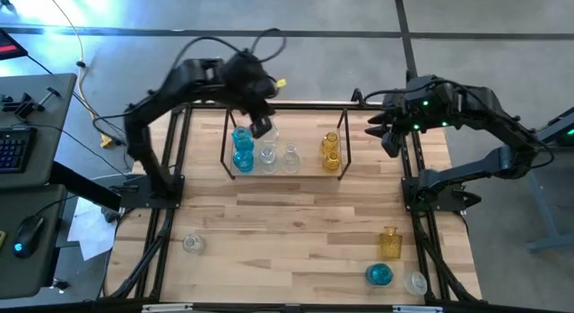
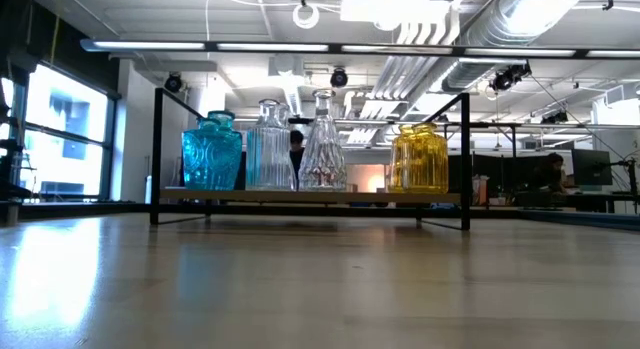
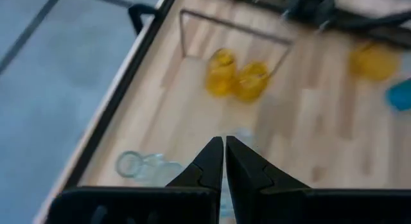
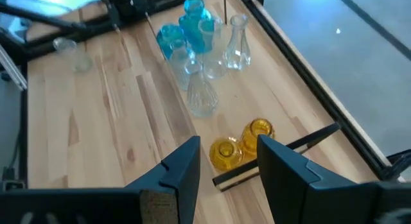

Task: Sort vases onto shelf
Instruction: Put the blue vase on the shelf aligned with the other blue vases

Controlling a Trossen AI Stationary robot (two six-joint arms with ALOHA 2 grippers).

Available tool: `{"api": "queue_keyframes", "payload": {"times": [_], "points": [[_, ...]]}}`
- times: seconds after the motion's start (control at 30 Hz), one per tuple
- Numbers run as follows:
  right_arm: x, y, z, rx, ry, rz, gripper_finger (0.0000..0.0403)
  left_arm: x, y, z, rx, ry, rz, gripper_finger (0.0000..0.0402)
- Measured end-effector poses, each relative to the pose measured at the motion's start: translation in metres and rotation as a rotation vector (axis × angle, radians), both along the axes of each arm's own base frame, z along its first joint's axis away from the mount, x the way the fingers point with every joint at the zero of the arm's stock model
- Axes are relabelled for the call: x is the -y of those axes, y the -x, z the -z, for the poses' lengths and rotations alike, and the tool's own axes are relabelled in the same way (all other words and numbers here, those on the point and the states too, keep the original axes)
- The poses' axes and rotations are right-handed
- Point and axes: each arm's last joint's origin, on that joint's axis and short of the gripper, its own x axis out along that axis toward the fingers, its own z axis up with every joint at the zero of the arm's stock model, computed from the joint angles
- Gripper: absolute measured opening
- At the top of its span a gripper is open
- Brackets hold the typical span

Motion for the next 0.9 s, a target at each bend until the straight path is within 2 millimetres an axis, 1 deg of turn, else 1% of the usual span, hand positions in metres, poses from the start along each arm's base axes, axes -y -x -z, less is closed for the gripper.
{"api": "queue_keyframes", "payload": {"times": [0.07,0.17,0.3,0.4,0.5,0.6,0.67,0.77,0.9], "points": [[0.001,-0.004,0.008,-0.029,-0.009,-0.005,0.0136,0.01,0.01,-0.01,0.047,0.025,-0.005,0.001],[0.001,-0.012,0.027,-0.085,-0.066,-0.04,0.0136,0.024,0.022,-0.022,0.097,0.053,-0.013,0.001],[-0.001,-0.024,0.057,-0.133,-0.259,-0.086,0.0136,0.039,0.031,-0.029,0.118,0.059,-0.013,0.001],[-0.008,-0.032,0.074,-0.154,-0.378,-0.059,0.0136,0.05,0.036,-0.03,0.095,0.036,0.023,0.001],[-0.025,-0.042,0.087,-0.154,-0.409,-0.019,0.0136,0.059,0.044,-0.027,0.015,0.009,0.096,0.001],[-0.047,-0.054,0.091,-0.067,-0.442,-0.013,0.0136,0.065,0.055,-0.024,-0.072,0.001,0.125,0.001],[-0.062,-0.061,0.089,0.015,-0.47,-0.027,0.0136,0.07,0.061,-0.028,-0.049,-0.007,0.141,0.001],[-0.083,-0.065,0.084,0.106,-0.511,-0.008,0.0136,0.077,0.079,-0.038,-0.001,-0.035,0.187,0.001],[-0.111,-0.064,0.087,0.135,-0.524,0.061,0.0136,0.084,0.101,-0.048,0.044,-0.076,0.195,0.0009]]}}
